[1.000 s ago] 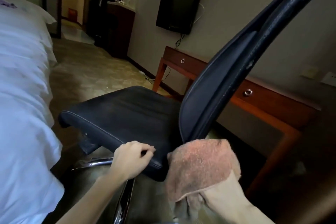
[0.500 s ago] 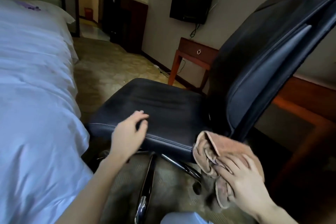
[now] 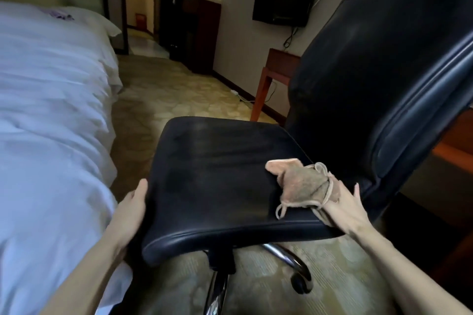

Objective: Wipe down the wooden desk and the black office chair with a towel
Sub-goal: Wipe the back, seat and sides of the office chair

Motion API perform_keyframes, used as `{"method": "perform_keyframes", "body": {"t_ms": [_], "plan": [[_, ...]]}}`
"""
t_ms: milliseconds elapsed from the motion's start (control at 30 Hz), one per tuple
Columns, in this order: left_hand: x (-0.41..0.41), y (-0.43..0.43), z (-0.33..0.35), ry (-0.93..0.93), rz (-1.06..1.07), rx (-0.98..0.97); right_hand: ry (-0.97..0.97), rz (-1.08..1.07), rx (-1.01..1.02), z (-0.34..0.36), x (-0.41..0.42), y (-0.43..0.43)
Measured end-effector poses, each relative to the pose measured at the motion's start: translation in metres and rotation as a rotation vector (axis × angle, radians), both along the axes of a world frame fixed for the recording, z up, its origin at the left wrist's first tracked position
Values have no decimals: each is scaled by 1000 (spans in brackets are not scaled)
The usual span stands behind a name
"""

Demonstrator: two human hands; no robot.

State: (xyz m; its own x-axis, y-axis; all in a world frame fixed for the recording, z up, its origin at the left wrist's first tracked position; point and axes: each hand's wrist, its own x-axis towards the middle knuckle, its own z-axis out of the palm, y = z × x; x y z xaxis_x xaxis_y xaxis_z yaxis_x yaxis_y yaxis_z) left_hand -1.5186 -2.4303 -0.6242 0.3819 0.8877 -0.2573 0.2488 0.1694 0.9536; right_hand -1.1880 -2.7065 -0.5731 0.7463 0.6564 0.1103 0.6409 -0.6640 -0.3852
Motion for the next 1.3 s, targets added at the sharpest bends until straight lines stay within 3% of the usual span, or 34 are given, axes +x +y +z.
{"method": "perform_keyframes", "body": {"t_ms": [100, 233, 333, 433, 533, 633, 733, 800, 867, 933, 1067, 1200, 1300], "plan": [[7, -19, 9, -290, -125, -319, 50, -69, 172, 7, -25, 19], [18, -28, 5, -457, -135, -370, -148, 71, 192, -6, -97, 64], [8, -22, -1, -522, -61, -420, -183, 253, 267, -17, -174, 104], [-6, -25, 0, -764, -109, -639, -264, 506, 364, -31, -233, 128], [-16, -17, -6, -861, -259, -664, -241, 702, 412, -13, -226, 136], [-17, 3, -19, -625, -17, -608, -460, 578, 526, 41, -152, 132], [-10, 15, -33, -435, 84, -481, -604, 213, 82, 92, -56, 120], [-1, 25, -33, -361, 80, -516, -386, 135, -242, 97, -3, 118], [7, 31, -34, -367, 87, -536, -59, 118, -375, 79, 30, 115], [15, 37, -37, -381, 68, -569, 64, 7, -315, 49, 44, 116], [32, 41, -46, -408, 42, -643, 13, -195, -43, 20, 63, 135], [40, 34, -49, -461, 38, -661, -93, -232, -150, 17, 46, 147], [40, 28, -54, -546, 55, -665, -196, -171, -129, 2, -33, 169]]}}
